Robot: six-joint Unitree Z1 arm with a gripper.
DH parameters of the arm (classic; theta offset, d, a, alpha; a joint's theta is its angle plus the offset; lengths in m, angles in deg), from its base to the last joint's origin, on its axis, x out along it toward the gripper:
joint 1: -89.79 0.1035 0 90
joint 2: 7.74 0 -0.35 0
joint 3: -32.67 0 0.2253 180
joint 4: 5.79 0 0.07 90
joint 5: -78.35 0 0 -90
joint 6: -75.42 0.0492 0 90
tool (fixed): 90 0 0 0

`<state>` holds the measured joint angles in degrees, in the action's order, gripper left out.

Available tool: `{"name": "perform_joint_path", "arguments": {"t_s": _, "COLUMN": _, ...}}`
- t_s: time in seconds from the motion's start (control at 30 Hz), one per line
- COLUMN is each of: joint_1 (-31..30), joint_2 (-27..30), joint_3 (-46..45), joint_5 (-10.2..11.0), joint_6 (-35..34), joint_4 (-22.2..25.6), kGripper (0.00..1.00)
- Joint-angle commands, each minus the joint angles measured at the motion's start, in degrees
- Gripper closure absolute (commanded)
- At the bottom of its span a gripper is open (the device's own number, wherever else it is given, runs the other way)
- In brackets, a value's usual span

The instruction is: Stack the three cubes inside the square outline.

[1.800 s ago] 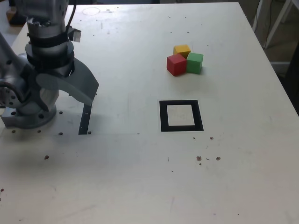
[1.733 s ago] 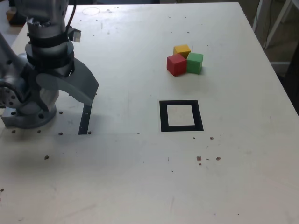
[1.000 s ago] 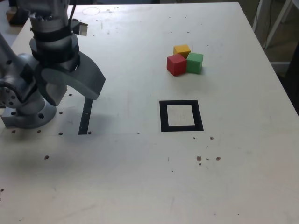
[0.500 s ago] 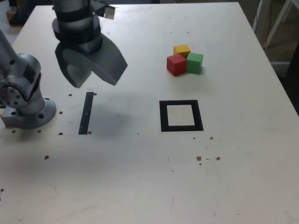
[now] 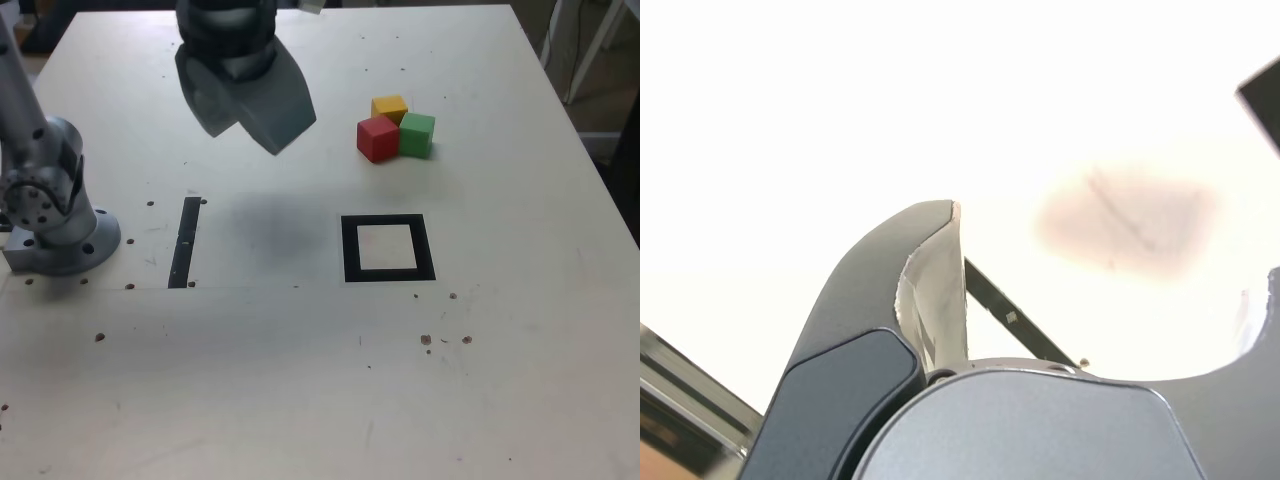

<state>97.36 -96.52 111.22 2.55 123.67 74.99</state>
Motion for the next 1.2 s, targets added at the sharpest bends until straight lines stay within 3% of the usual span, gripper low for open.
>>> {"name": "perform_joint_path", "arguments": {"t_s": 0.0, "joint_1": 1.4, "joint_2": -1.3, "joint_3": 1.3, "joint_5": 0.8, "joint_6": 1.9, "joint_4": -0.8, "kGripper": 0.0}}
{"name": "perform_joint_path", "arguments": {"t_s": 0.13, "joint_1": 4.6, "joint_2": -3.7, "joint_3": 4.3, "joint_5": 2.1, "joint_6": 6.6, "joint_4": -2.0, "kGripper": 0.0}}
{"name": "perform_joint_path", "arguments": {"t_s": 0.63, "joint_1": 8.4, "joint_2": -13.9, "joint_3": 13.8, "joint_5": 2.5, "joint_6": 17.8, "joint_4": -1.1, "kGripper": 0.03}}
{"name": "perform_joint_path", "arguments": {"t_s": 1.17, "joint_1": 12.1, "joint_2": -26.2, "joint_3": 23.6, "joint_5": 3.4, "joint_6": 22.0, "joint_4": -1.0, "kGripper": 0.03}}
